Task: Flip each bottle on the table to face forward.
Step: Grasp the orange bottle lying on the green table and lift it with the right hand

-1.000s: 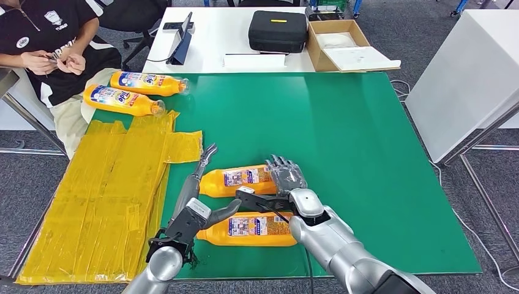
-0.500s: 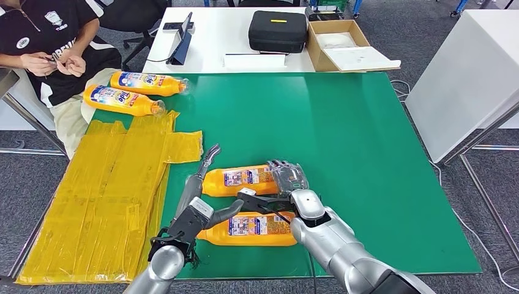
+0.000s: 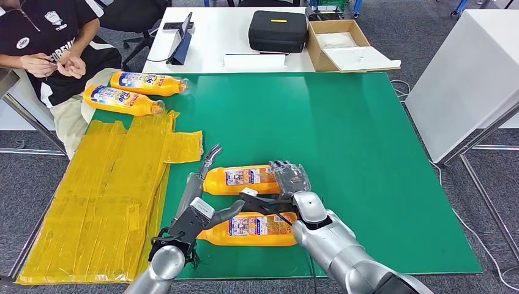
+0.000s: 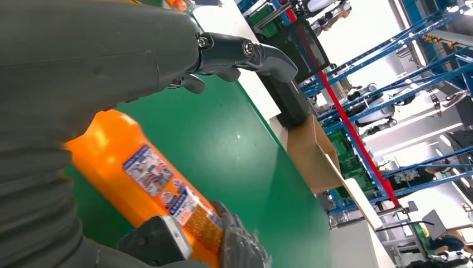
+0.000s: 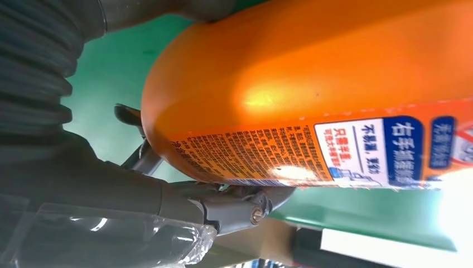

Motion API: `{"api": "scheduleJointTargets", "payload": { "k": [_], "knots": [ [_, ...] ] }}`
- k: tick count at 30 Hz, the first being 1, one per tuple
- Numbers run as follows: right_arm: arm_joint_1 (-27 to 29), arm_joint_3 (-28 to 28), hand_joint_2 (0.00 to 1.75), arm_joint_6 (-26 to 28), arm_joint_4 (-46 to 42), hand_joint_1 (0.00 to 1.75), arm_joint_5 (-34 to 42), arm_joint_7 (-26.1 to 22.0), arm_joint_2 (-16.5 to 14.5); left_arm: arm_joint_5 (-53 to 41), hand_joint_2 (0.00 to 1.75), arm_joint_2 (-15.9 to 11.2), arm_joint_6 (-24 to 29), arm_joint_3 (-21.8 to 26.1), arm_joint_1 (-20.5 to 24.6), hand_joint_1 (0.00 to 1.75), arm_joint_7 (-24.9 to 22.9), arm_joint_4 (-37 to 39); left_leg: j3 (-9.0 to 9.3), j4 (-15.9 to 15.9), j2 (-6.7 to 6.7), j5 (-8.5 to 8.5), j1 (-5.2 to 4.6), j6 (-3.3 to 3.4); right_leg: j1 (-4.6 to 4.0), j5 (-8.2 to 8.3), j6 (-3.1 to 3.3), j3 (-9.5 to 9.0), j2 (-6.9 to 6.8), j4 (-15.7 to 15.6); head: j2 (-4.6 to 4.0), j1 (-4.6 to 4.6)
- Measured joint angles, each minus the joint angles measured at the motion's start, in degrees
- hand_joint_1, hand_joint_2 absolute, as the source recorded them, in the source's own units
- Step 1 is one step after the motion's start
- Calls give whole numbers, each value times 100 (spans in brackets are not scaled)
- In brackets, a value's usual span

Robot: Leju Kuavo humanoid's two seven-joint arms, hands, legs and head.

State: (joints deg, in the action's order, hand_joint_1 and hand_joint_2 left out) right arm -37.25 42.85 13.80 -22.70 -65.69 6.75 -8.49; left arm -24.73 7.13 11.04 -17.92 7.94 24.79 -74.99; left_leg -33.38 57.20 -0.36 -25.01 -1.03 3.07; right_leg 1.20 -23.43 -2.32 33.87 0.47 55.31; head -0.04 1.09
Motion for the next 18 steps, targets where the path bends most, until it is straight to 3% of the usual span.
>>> {"api": "scheduleJointTargets", "payload": {
  "k": [8, 18],
  "knots": [
    [126, -324, 175, 542, -62, 175, 111, -166, 14, -32, 175, 12, -39, 43, -2, 0, 0, 0, -2, 0, 0, 0, 0, 0, 0, 0, 0, 1, 0, 0, 1, 1],
    [349, -1144, 175, 1539, -508, 175, 651, -779, -27, -67, 175, 18, -41, 100, -2, 0, 1, 51, -2, 0, 0, 0, 0, 0, 0, 0, 0, 1, 0, 0, 0, 0]
  ]
}}
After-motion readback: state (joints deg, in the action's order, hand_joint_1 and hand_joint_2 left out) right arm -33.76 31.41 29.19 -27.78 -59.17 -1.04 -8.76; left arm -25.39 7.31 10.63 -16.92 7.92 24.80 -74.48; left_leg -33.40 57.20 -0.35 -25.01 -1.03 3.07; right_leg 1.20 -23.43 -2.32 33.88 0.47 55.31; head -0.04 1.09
